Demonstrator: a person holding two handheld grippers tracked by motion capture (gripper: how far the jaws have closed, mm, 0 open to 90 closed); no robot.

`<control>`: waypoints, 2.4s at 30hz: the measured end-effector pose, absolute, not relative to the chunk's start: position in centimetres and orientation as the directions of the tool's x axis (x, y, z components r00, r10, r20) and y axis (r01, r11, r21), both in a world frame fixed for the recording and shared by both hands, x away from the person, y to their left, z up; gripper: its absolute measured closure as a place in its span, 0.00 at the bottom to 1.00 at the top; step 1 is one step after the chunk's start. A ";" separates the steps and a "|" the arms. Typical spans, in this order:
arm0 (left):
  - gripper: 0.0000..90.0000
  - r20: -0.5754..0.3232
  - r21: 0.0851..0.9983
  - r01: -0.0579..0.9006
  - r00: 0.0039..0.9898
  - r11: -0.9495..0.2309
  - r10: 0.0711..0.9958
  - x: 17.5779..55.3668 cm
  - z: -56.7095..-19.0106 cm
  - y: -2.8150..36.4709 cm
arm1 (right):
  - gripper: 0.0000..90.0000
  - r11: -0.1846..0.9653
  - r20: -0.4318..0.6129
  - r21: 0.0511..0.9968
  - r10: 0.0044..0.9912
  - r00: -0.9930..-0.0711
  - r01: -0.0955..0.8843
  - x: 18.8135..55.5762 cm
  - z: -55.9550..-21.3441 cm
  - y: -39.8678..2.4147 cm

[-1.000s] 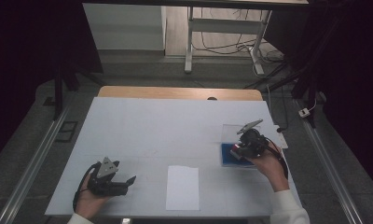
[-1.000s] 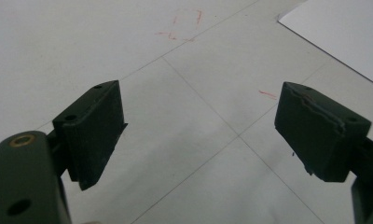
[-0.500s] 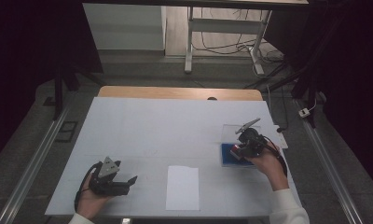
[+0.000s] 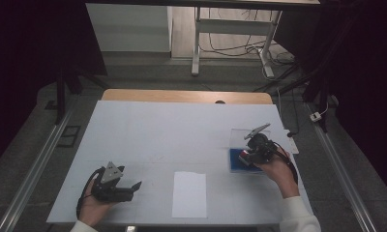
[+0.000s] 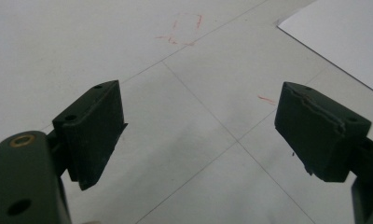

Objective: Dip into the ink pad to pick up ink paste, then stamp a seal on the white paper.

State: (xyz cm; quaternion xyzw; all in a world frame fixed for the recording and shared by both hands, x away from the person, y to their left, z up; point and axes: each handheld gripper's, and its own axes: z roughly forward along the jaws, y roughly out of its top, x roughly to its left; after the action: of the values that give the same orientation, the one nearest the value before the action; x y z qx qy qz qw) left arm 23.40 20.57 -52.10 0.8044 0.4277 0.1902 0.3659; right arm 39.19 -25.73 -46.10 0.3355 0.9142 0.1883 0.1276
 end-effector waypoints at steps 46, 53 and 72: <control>0.18 -0.002 0.752 0.545 0.563 -0.370 0.826 23.6 -52.1 20.8 | 0.78 0.600 -0.002 0.663 0.600 -0.800 0.448 35.8 -41.9 -25.6; 0.18 -0.008 0.752 0.548 0.564 -0.366 0.826 23.7 -52.1 20.7 | 0.78 0.615 -0.001 0.676 0.551 -0.835 0.405 34.9 -41.7 -24.3; 0.18 -0.007 0.753 0.545 0.565 -0.367 0.825 23.6 -52.1 20.8 | 0.78 0.622 0.031 0.704 0.457 -0.889 0.344 33.4 -41.6 -21.8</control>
State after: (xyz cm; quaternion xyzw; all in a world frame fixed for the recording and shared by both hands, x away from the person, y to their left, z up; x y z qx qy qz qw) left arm 23.59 20.76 -52.11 0.8047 0.4258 0.1904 0.3674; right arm 33.37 -21.79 -41.65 0.2230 0.8973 0.3733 0.0755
